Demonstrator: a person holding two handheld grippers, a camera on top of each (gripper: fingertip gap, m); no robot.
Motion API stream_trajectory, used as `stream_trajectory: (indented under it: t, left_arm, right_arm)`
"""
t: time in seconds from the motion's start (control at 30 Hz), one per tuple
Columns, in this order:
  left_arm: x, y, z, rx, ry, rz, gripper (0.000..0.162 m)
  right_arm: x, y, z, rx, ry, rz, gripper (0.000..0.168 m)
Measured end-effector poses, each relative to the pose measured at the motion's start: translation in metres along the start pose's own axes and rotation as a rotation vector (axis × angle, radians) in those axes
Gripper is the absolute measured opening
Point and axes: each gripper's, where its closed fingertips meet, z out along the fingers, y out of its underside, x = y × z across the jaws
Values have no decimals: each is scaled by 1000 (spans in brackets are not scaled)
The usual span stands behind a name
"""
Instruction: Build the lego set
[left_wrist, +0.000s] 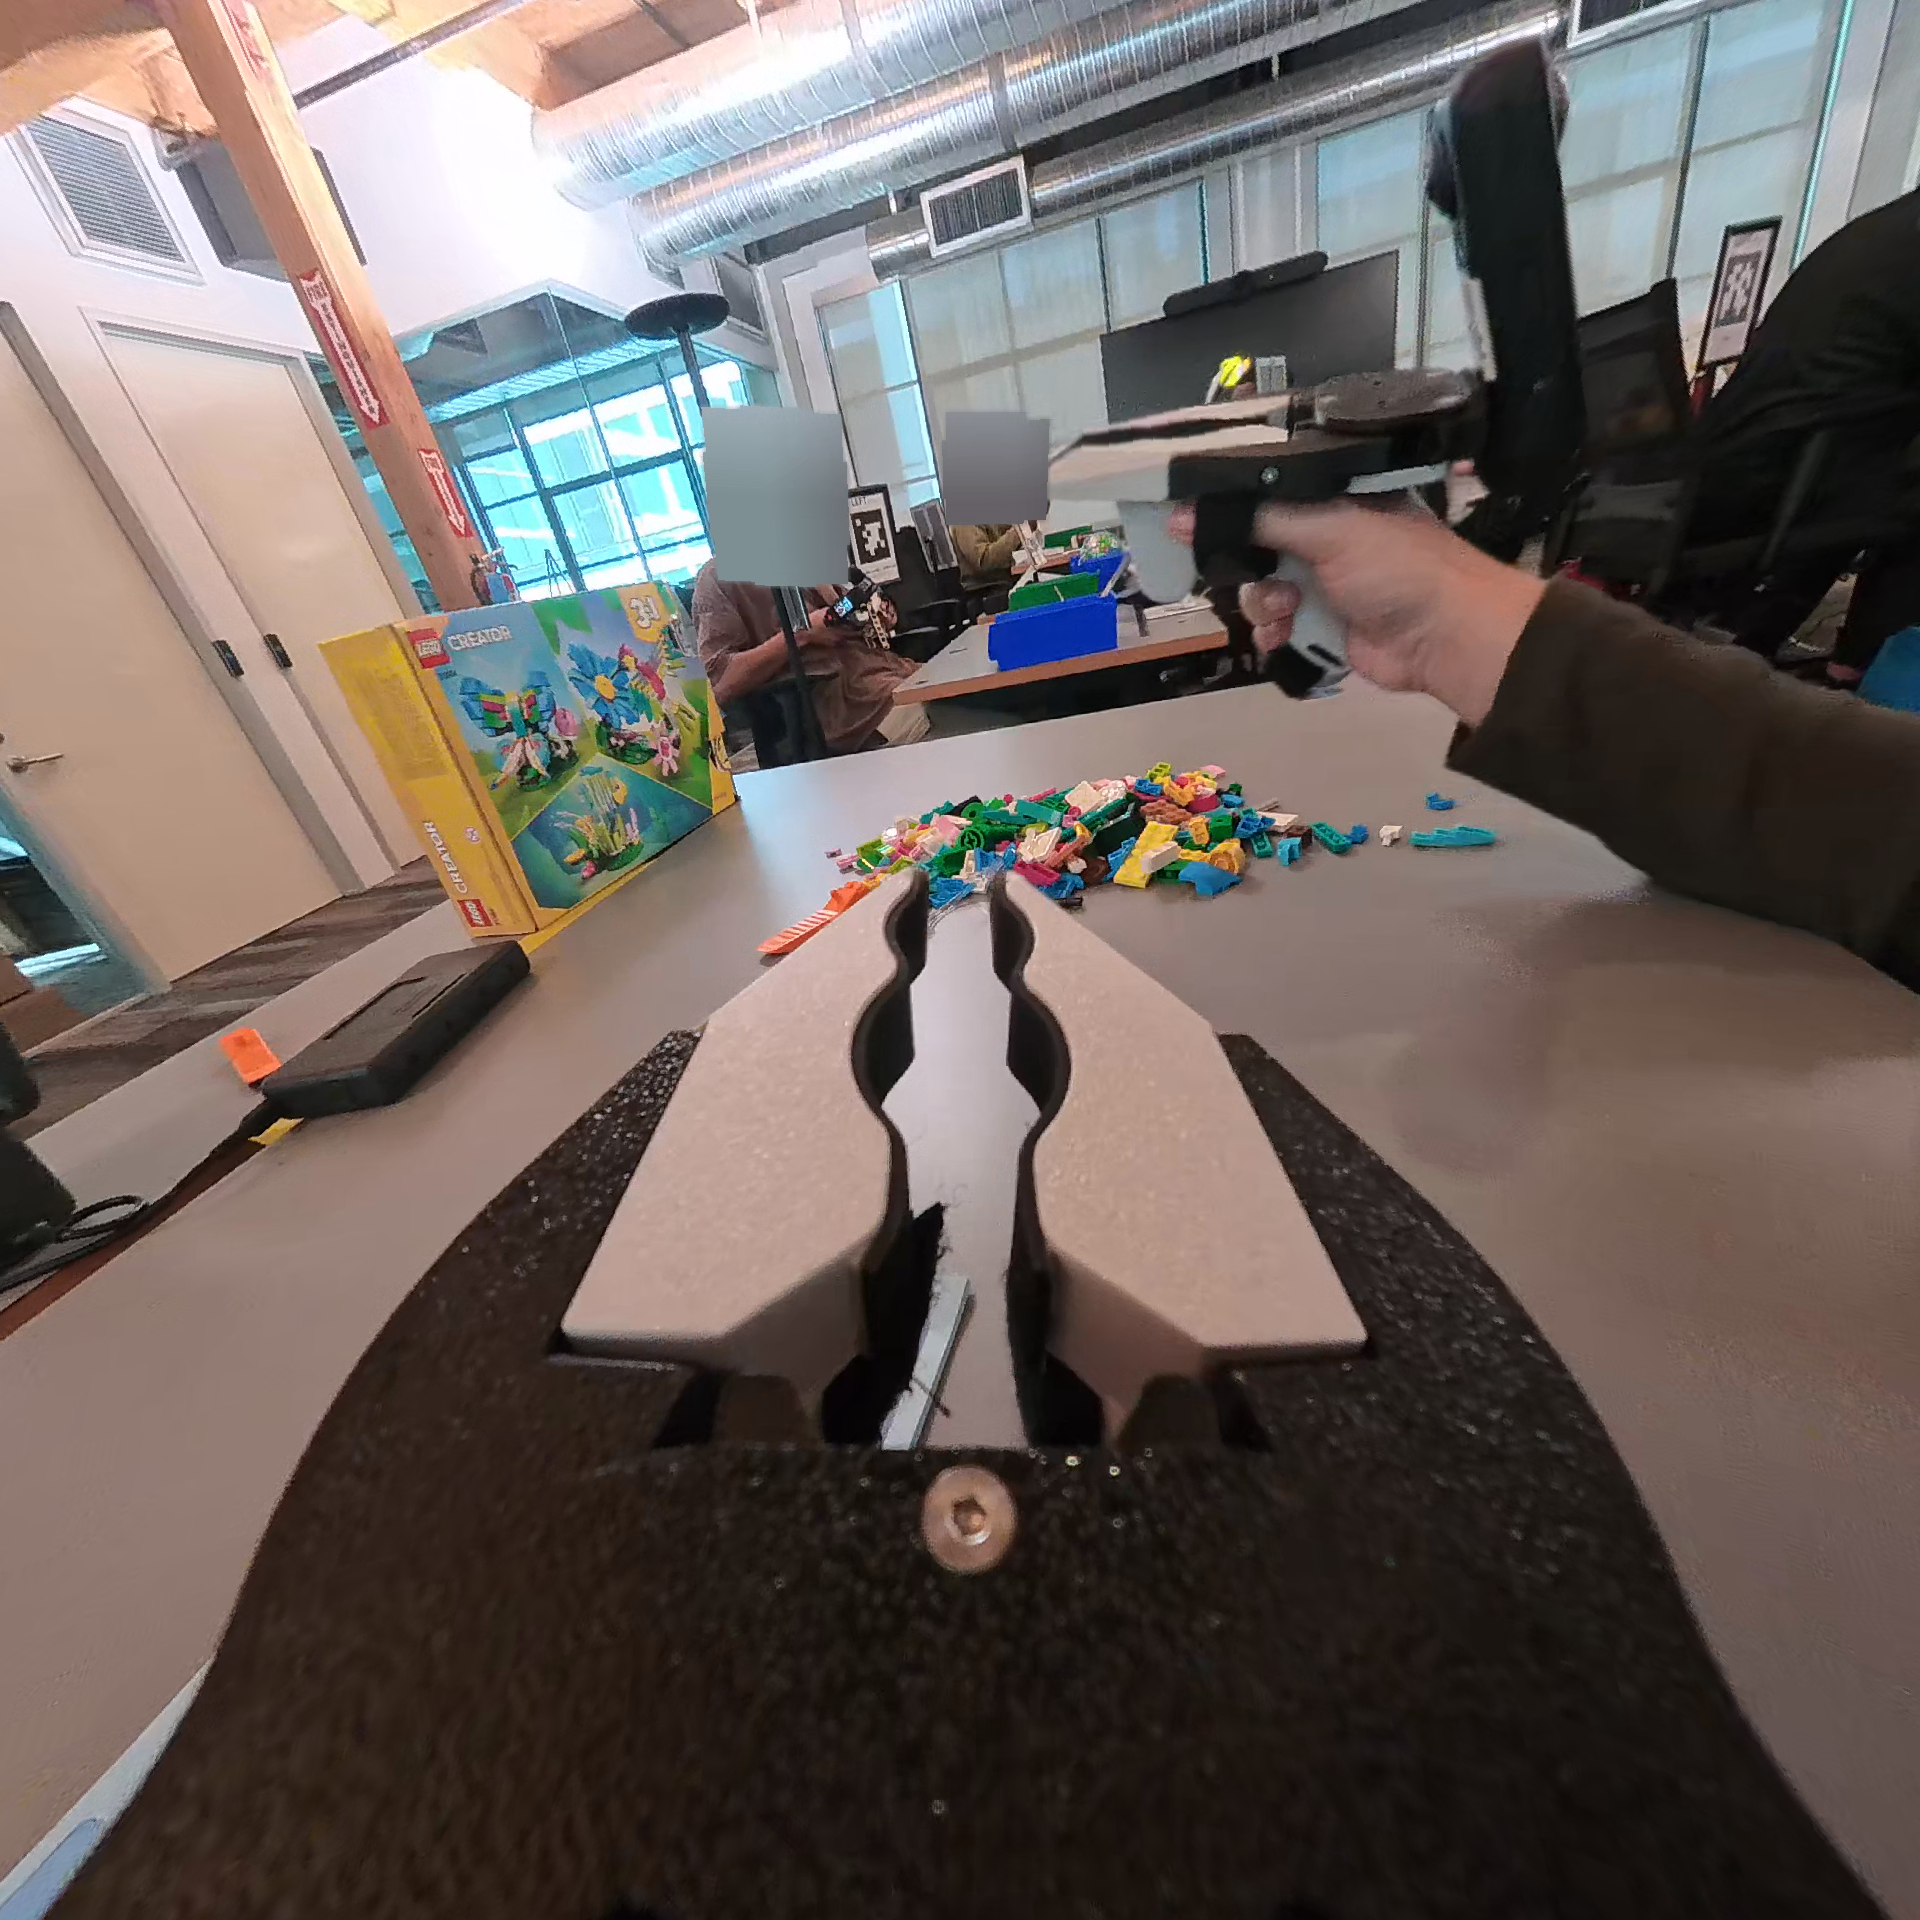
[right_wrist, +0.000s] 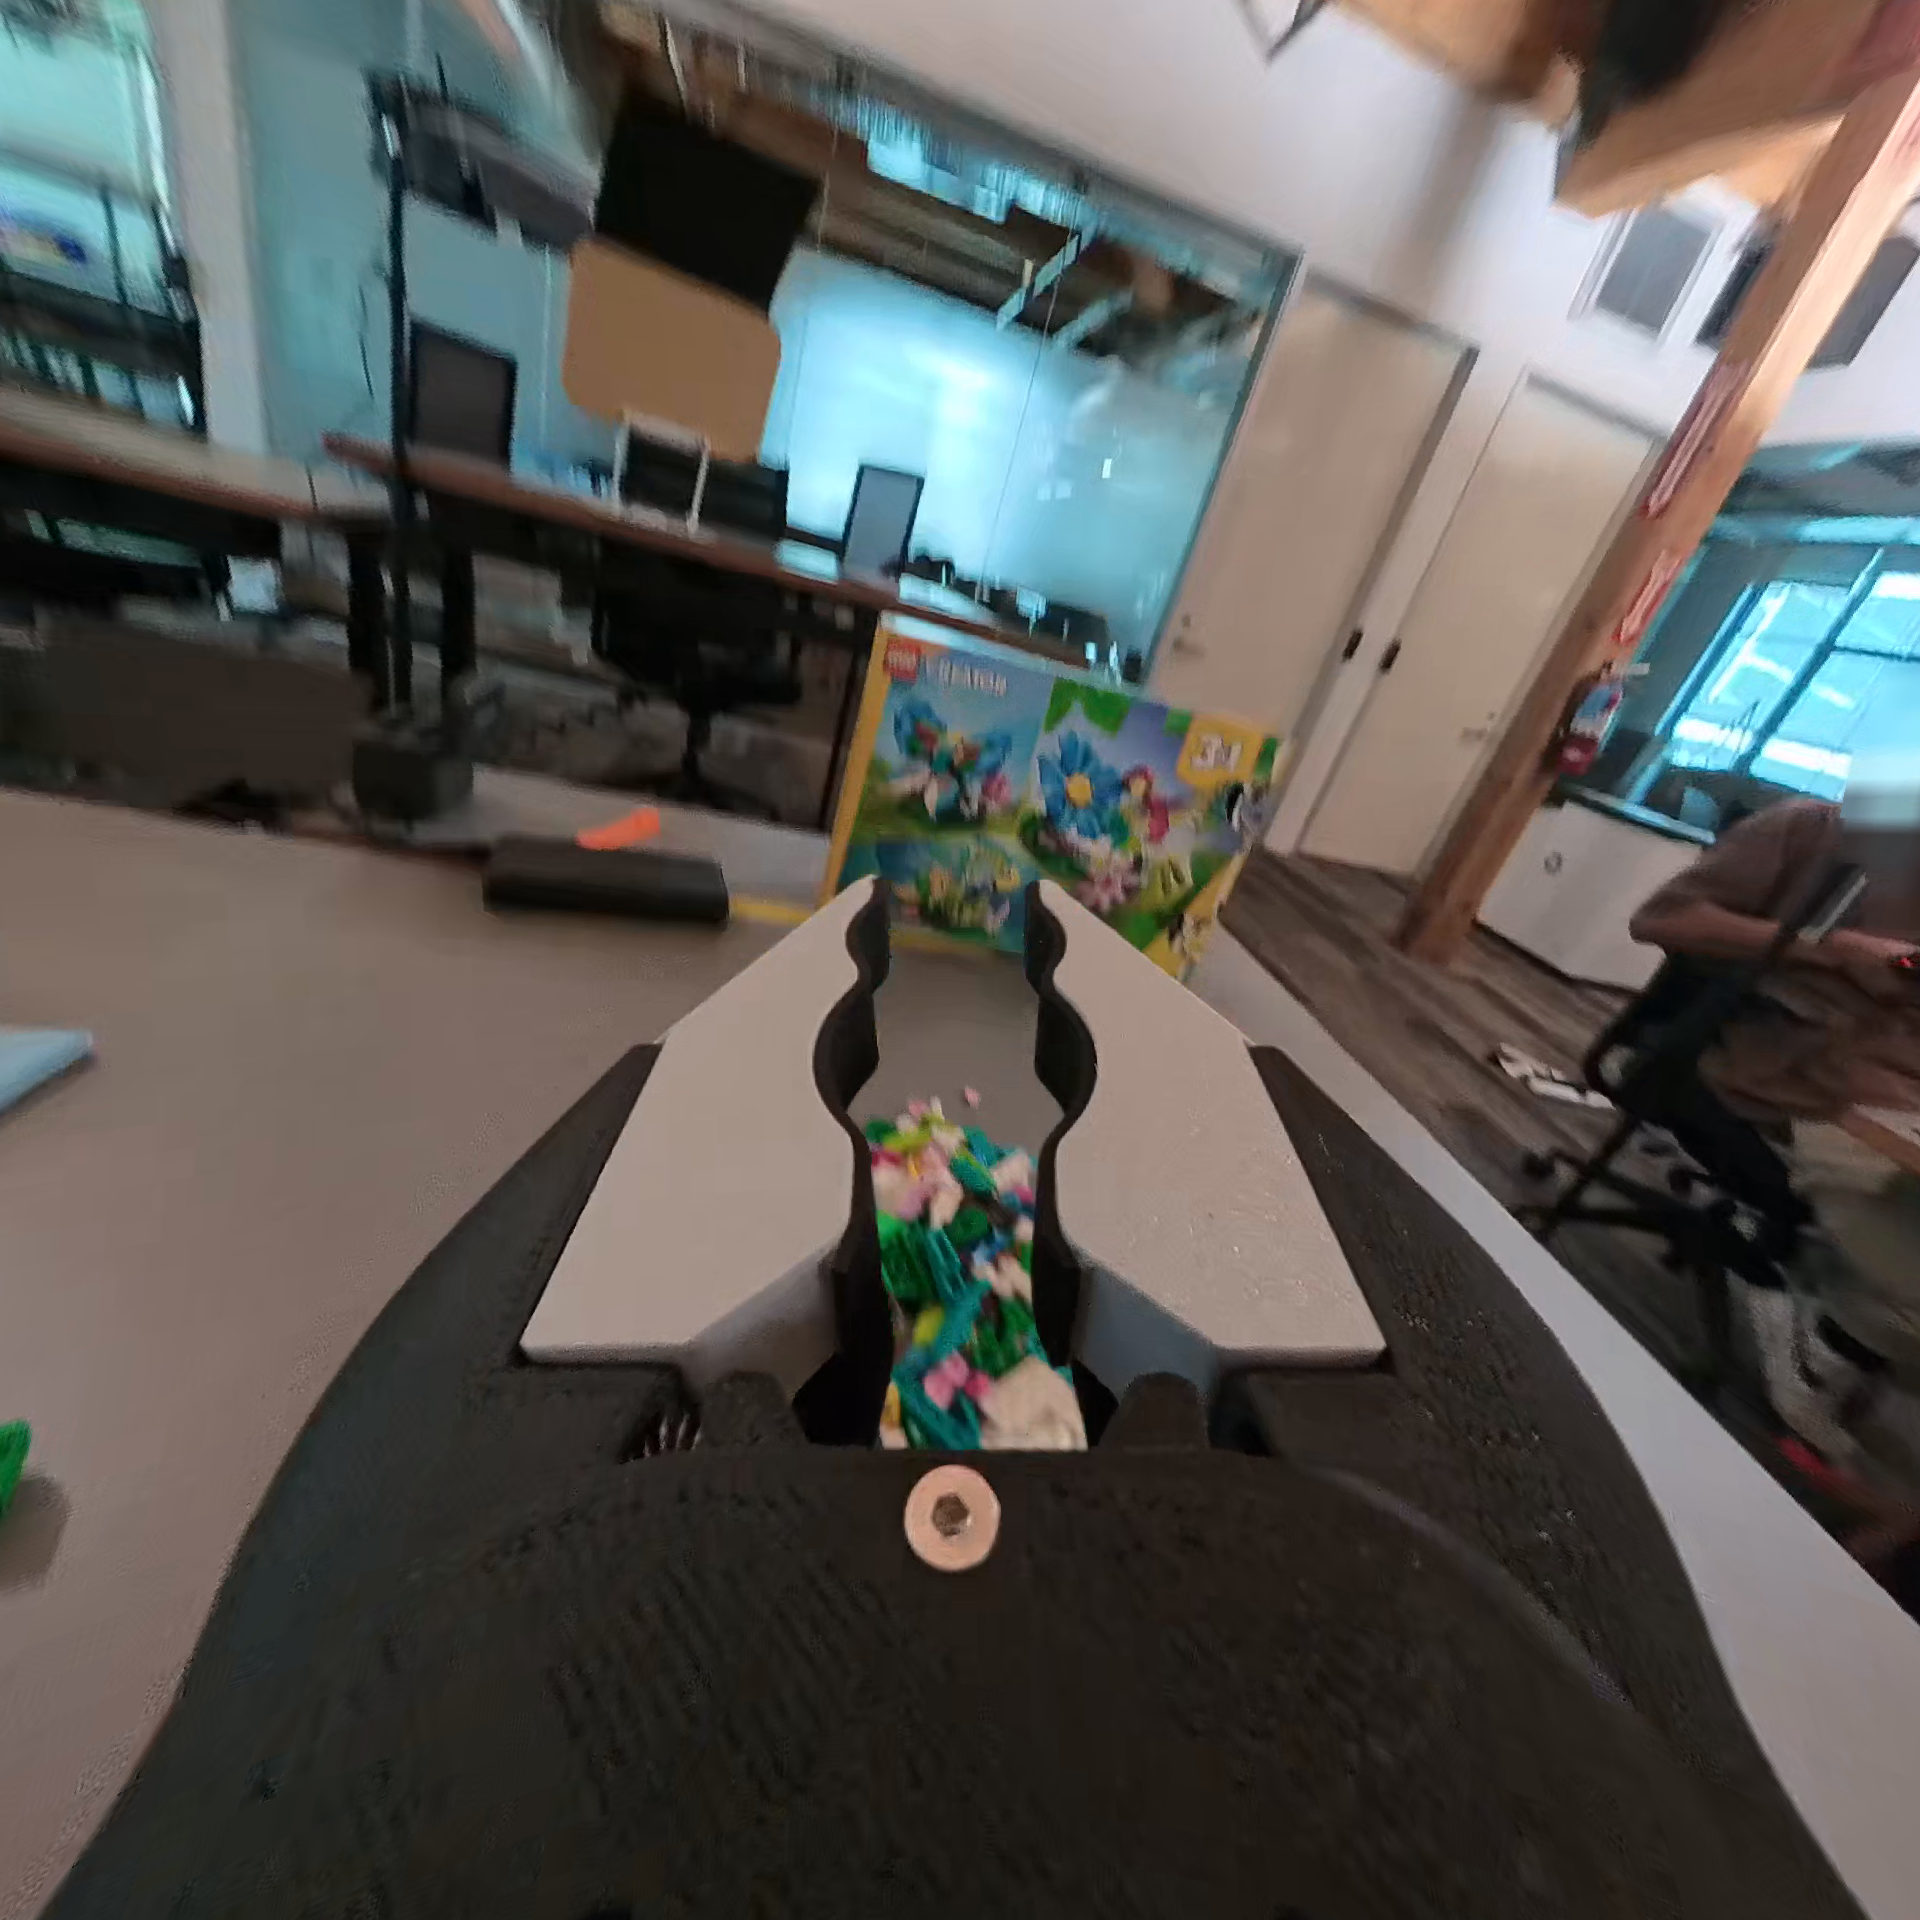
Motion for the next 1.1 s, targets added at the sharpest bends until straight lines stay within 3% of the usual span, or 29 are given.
stream_trajectory:
  t: [0.17,0.47,0.73,1.1]
  left_arm:
    - [-7,0,-9,-4,-32,7,7]
    - [-23,4,-14,-25,-110,-3,3]
    - [-25,6,-14,-41,-118,-7,3]
    - [-26,8,-13,-58,-112,-25,3]
  right_arm:
    - [15,29,-23,-249,21,-119,22]
    - [37,79,-66,-515,-60,-162,18]
    - [17,123,-105,-689,-298,-14,17]
    - [-31,141,-128,-790,-615,52,22]
